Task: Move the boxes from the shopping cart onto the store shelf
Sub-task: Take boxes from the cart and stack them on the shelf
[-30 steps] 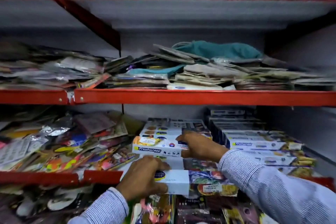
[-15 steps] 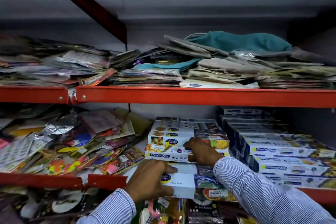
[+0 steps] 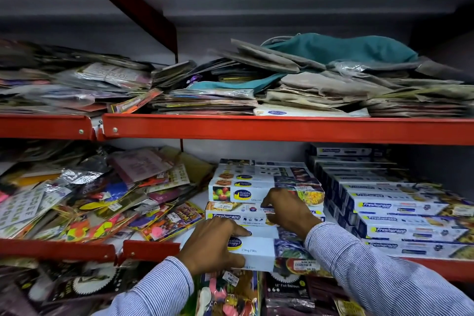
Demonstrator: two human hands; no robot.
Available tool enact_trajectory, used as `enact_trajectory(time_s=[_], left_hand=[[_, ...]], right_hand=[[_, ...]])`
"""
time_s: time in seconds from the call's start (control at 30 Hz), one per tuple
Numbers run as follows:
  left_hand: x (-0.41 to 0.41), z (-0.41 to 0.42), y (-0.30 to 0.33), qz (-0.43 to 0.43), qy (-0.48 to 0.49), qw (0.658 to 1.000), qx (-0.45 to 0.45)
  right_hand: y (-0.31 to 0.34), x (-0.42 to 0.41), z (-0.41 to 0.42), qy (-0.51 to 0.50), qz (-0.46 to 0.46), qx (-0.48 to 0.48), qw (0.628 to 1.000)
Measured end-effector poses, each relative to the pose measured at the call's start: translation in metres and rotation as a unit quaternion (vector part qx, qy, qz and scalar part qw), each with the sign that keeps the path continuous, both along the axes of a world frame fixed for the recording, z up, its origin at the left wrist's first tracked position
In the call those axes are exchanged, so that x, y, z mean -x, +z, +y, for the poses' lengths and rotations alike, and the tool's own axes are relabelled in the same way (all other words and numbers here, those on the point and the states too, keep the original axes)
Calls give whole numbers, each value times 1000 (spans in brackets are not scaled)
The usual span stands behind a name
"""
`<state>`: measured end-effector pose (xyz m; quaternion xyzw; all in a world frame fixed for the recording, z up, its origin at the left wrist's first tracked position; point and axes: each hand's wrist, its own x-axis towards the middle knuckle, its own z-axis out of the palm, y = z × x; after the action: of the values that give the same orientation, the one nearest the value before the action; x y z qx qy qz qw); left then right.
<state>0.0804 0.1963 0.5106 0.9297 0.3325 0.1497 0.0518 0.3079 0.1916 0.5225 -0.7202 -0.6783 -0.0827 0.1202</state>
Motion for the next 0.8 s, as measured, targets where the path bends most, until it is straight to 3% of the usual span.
enact_trajectory(time_s=[0.4,0.57,0.8], left_hand=[[-29,33,4,-58,38,997,-16],[-44,43,-15,-93,52,994,6],[-48,41,-42,-102,46,992,-61]], right_hand=[[18,-20,-8,45,108,44,992],[-5,-17,-25,48,153,10,987],[-25,-14,-41,61,191,-44,979]])
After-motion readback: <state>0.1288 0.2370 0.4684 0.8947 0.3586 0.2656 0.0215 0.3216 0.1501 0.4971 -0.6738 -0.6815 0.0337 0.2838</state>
